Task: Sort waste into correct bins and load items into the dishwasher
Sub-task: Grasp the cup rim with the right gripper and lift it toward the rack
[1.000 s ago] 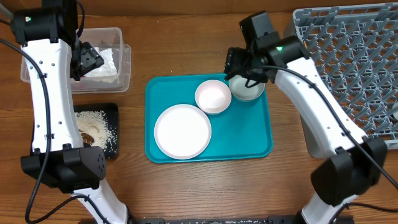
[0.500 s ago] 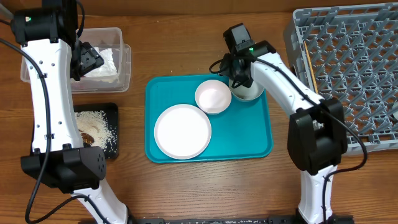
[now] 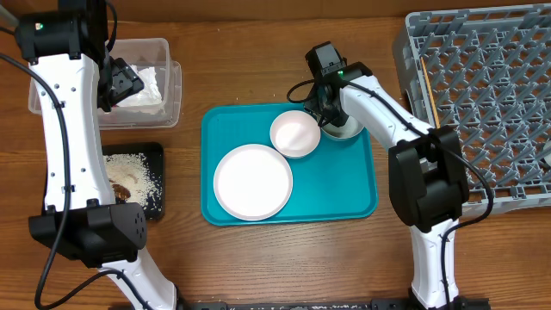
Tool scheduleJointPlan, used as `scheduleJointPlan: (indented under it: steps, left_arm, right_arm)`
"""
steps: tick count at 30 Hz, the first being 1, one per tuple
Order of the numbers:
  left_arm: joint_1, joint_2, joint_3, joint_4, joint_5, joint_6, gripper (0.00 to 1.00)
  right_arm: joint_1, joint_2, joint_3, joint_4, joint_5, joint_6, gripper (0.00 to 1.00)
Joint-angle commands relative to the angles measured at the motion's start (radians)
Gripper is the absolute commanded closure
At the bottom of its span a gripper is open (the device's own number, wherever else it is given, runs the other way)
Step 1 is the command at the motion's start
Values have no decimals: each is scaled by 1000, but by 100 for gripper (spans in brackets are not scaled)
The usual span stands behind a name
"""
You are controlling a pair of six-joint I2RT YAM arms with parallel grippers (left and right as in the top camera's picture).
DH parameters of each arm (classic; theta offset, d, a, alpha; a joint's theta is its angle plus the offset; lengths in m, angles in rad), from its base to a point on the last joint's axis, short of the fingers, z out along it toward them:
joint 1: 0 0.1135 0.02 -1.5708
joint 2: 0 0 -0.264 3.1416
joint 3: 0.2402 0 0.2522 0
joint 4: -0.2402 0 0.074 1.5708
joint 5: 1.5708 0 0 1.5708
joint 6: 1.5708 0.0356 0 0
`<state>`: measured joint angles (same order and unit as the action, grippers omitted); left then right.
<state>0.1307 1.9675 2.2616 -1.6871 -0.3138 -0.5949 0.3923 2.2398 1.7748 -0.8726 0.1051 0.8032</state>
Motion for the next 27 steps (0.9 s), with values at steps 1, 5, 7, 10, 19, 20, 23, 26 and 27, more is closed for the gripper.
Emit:
scheduleJointPlan:
  steps: [1,5,7,10,19,20,23,26,27]
  left_arm:
    - [-7,-19,17,-2,0,12,0]
    - [-7,-19,17,-2,0,12,0]
    - [-7,-19,17,-2,0,12,0]
    - [-7,-19,17,-2,0,12,0]
    - [-7,-19,17,-2,0,12,0]
    - [-7,-19,17,-2,0,12,0]
    - [-7,-19,17,-2,0,12,0]
    - [-7,-19,17,-2,0,12,0]
    - [-7,-19,17,-2,0,12,0]
  right_arm:
    - [-5,5,18,8,19,13,59]
    - [-5,4,20,1,18,13,68]
    - [-6,3,31,-11,14,12,72]
    - [-6,1,61,-48,14,12,75]
    - [-23,-1,263,-257,13,1,96]
    - [-27,-1,300,-288,8,-14,96]
    - [-43,-3,401,-376,2,-30,96]
    - [-83,-17,512,-467,-19,-69,96]
    - [-102,-25,546,-490,-33,-92,96]
